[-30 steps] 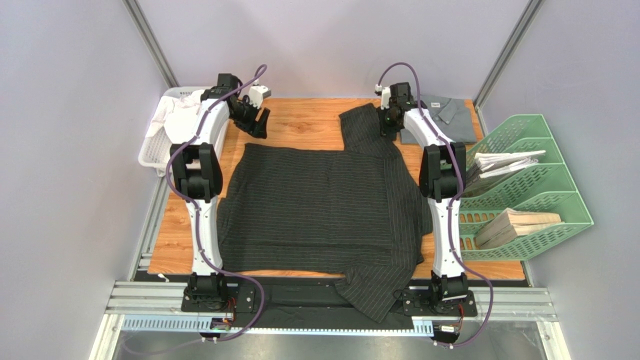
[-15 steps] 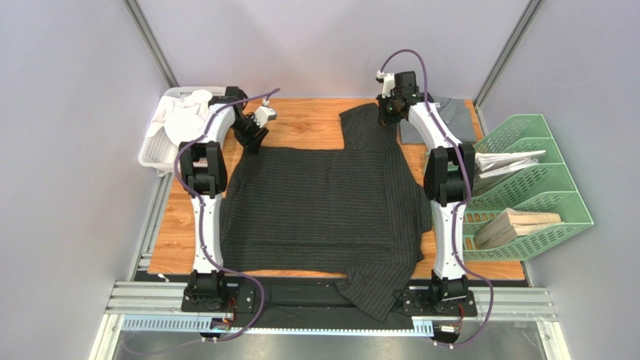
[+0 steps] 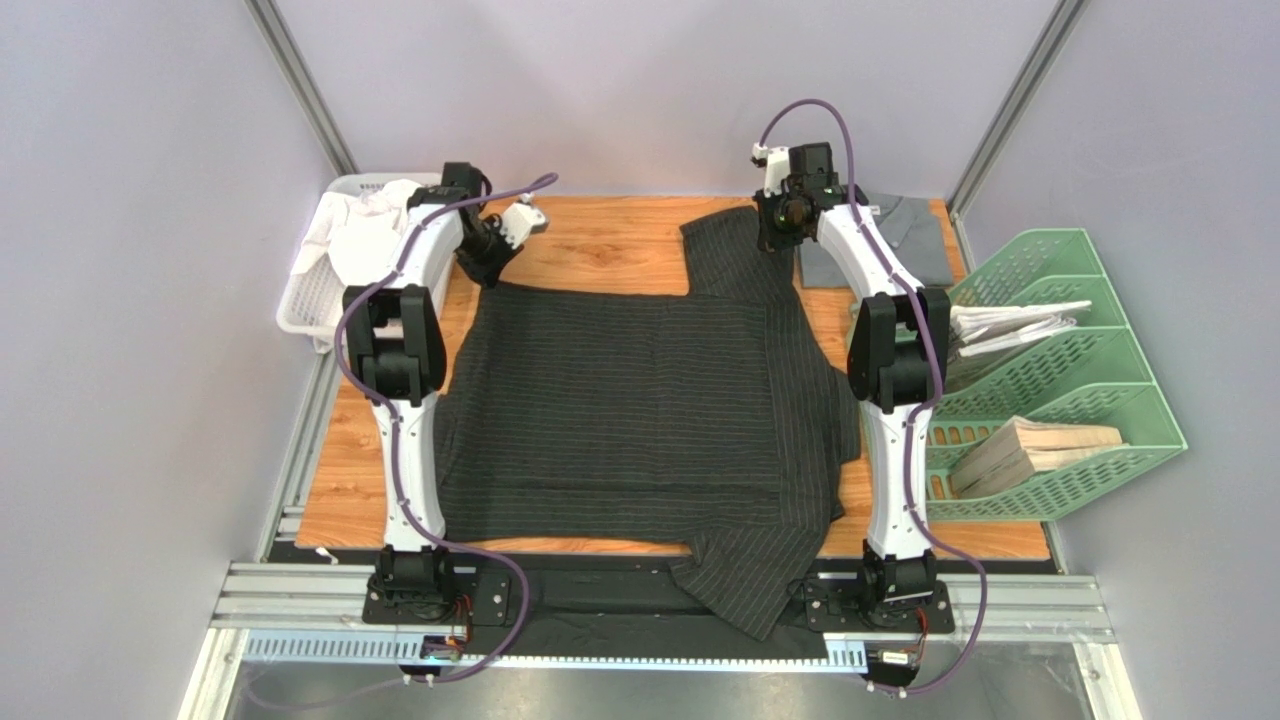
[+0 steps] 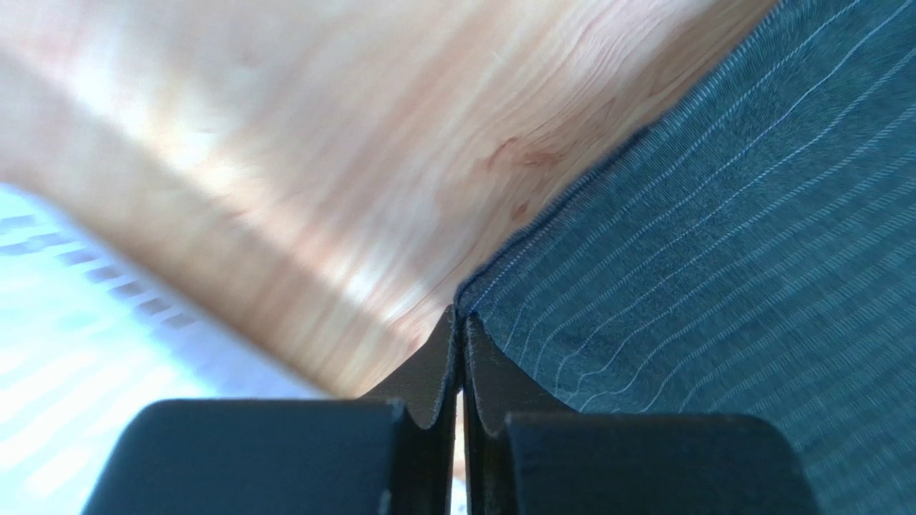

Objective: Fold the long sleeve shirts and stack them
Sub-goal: Fold the shirt

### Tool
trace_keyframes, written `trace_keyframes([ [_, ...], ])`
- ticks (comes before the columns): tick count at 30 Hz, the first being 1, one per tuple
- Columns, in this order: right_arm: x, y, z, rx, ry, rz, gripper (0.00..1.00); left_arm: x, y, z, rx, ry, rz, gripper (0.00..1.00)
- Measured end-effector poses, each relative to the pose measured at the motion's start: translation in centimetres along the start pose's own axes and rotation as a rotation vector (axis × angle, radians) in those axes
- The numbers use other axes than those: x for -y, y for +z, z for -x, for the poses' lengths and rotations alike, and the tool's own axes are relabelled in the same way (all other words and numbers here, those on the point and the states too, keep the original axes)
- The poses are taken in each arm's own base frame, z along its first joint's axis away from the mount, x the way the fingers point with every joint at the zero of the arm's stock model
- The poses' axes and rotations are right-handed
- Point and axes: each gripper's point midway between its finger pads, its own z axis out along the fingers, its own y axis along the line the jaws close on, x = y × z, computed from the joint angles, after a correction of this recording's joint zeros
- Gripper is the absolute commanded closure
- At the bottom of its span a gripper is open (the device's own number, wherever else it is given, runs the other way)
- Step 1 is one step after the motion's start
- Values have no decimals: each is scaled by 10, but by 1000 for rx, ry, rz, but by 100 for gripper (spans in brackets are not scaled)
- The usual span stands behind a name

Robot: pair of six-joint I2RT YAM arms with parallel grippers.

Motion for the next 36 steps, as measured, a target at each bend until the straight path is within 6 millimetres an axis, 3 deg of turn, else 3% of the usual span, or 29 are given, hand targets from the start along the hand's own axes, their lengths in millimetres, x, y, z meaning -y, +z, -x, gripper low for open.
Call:
trace_keyframes([
  [7, -2, -13, 4, 6, -8, 3, 100, -3, -37, 22, 83, 46, 44, 100],
  [15, -22, -85, 11, 53, -31, 32, 100, 22, -55, 6, 95, 100, 20, 100],
  [20, -36, -121, 1, 63, -33, 62, 100, 37, -73, -2, 110, 147, 27, 100],
  [24, -45, -131, -24, 14, -22, 89, 100, 56, -88, -14, 115, 192, 26, 100],
  [30, -59, -147, -80, -96, 2, 122, 100, 91, -100, -44, 96, 268, 17, 100],
  [36, -71, -169, -123, -150, -4, 144, 100, 117, -93, -72, 59, 300, -17, 100],
])
